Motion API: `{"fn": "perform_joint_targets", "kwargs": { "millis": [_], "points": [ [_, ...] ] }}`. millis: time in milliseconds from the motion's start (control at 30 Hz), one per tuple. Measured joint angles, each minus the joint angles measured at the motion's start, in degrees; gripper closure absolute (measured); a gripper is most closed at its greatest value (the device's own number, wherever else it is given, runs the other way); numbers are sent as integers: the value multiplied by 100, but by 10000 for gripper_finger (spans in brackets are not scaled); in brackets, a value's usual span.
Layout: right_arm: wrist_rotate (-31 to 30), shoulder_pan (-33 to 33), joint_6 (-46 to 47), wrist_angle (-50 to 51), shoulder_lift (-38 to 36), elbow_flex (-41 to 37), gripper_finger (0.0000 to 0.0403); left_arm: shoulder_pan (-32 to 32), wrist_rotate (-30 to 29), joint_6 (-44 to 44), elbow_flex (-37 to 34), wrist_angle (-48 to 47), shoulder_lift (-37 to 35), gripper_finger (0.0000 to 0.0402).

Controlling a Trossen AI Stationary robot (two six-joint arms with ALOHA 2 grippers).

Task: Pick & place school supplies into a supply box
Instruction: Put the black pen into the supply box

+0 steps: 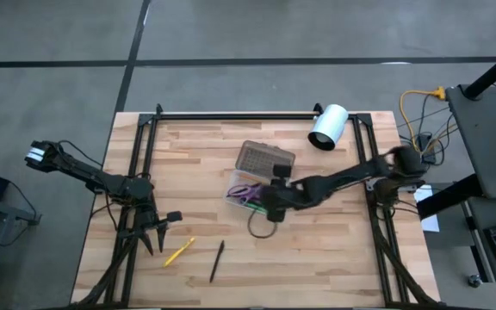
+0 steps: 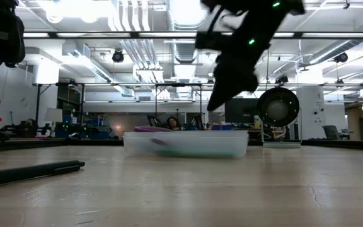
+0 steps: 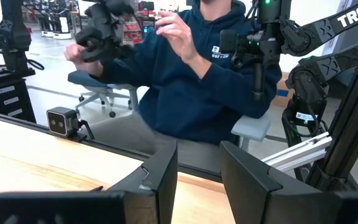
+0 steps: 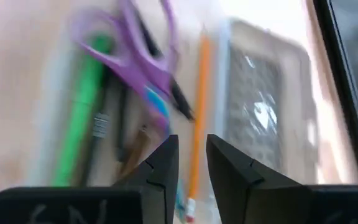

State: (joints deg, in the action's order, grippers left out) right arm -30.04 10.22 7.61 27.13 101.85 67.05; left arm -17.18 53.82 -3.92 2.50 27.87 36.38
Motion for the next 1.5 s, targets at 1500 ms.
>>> {"fn": "perform_joint_targets", "kwargs": {
  "millis": [1500],
  "points": [
    [3753, -481, -1402, -5949, -6318, -5216, 323, -1, 0, 0, 1, 1, -2, 297]
  ]
}}
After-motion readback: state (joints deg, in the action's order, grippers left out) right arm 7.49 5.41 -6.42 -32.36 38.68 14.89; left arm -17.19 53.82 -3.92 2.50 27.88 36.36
